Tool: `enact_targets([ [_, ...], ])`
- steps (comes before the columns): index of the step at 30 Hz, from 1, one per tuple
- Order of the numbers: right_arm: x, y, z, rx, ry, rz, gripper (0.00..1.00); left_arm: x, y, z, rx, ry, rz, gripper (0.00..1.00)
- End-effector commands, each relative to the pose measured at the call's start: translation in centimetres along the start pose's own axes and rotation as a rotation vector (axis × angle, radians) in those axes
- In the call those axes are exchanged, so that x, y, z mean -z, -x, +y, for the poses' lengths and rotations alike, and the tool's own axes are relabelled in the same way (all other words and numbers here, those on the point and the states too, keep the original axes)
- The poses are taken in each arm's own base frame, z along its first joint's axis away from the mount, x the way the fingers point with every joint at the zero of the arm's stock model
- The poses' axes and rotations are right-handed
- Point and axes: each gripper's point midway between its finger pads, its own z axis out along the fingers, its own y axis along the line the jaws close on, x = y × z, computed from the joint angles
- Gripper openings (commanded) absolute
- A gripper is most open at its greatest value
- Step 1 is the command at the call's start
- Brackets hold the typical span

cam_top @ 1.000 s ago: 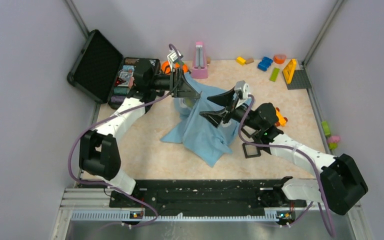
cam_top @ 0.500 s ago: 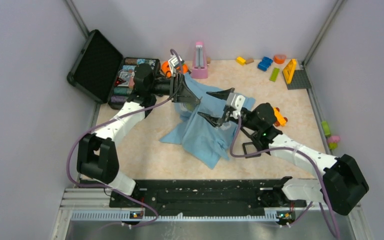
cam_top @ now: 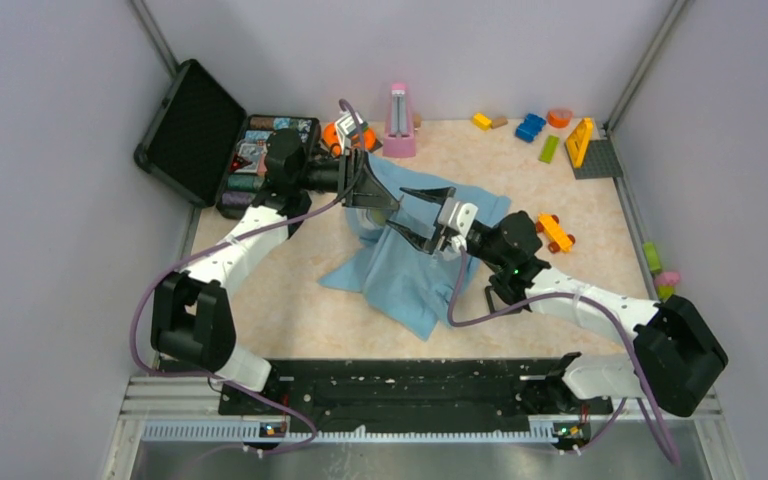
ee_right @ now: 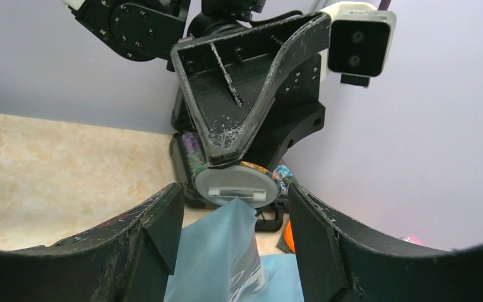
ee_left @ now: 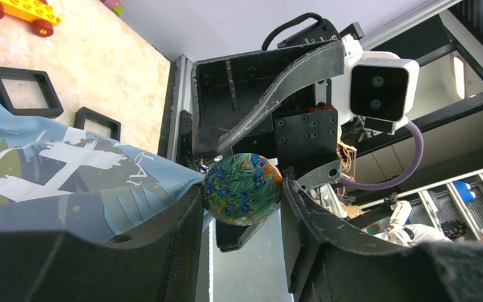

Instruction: Remove the brooch from the garment

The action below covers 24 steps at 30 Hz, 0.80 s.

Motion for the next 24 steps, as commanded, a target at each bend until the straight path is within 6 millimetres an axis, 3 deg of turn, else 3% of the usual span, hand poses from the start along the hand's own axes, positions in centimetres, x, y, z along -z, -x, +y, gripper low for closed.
enact_targets([
  [1, -0.8, 3.3, -1.2, 0.065, -0.031, -0.104, 0.63, 0.1, 0.1, -2.1, -0.098, -0.029, 0.01, 0.12],
  [3, -0.8, 3.6, -1.2, 0.071, -0.035, -0.114, 0.61, 0.1, 0.0, -2.1, -0.097, -0.032, 0.016, 0.12],
  [7, -1.0, 3.6, -0.9, 0.08, -0.009, -0.103, 0.45, 0.1, 0.0, -2.3, -0.1, -0.037, 0.022, 0.13],
  [11, -0.8, 3.5, -0.6, 0.073, 0.005, -0.089, 0.35, 0.2, -0.1, -2.3, -0.102, -0.037, 0.023, 0.19],
  [12, -0.9, 3.5, -0.5, 0.052, 0.015, -0.075, 0.33, 0.2, -0.1, -2.3, -0.104, -0.036, 0.023, 0.24],
  [15, -1.4, 2.6, 0.1, -0.042, 0.074, 0.02, 0.25, 0.6, 0.0, -1.9, -0.101, -0.023, 0.007, 0.6],
  [17, -1.4, 1.8, 0.3, -0.111, 0.078, 0.079, 0.24, 1.1, 0.3, -1.3, -0.099, -0.006, -0.016, 0.78],
  [21, -0.7, 0.5, 1.1, -0.216, 0.09, 0.179, 0.23, 2.3, 1.0, -0.4, -0.093, 0.049, -0.072, 0.92],
  [24, 0.2, -1.2, 1.7, -0.301, 0.084, 0.299, 0.23, 2.7, 1.1, 1.4, -0.096, 0.169, -0.108, 0.92],
])
